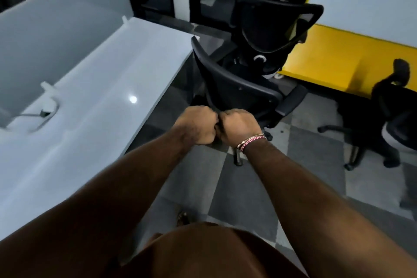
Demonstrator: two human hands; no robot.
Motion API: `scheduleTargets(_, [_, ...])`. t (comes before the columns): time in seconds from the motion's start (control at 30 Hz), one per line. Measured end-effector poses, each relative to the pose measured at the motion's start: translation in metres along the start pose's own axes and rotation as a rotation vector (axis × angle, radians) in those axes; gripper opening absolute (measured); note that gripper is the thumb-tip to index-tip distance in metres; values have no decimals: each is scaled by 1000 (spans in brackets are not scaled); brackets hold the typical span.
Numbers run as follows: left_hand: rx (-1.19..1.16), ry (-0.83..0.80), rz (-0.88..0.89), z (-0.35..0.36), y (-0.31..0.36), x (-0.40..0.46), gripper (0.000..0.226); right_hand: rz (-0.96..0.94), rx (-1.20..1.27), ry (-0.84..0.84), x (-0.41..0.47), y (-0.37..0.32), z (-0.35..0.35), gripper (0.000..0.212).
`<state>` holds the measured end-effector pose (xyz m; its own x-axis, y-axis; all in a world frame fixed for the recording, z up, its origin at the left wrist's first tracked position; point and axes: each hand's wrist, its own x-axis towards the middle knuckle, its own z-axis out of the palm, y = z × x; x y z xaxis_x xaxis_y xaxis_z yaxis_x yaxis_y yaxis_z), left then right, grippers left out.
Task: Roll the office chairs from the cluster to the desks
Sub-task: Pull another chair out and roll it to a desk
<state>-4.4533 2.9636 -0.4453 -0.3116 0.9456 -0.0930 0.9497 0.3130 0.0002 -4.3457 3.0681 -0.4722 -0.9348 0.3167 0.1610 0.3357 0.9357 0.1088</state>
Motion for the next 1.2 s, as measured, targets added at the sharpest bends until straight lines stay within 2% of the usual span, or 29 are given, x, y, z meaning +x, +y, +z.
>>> scheduleTargets(0.17, [85,8,126,-10,-24,62,22,117,3,-3,44,26,11,24])
scheduleTargets(0.43, [35,-18,152,-19,-60,162,30,213,32,59,121,73,37,30])
scheduleTargets(0.6, [112,29,258,-16,-83,205,32,277,84,48,154,87,55,28])
scheduleTargets(0.7, [113,-20,301,-16,-97,225,32,316,108,39,171,88,63,29])
scheduleTargets(1.03, [119,-221,538,4,-136,292,32,542,140,-147,214,78,90,44])
scheduleTargets(1.2, [180,-229,626,13,-134,305,26,687,100,-274,221,70,84,24])
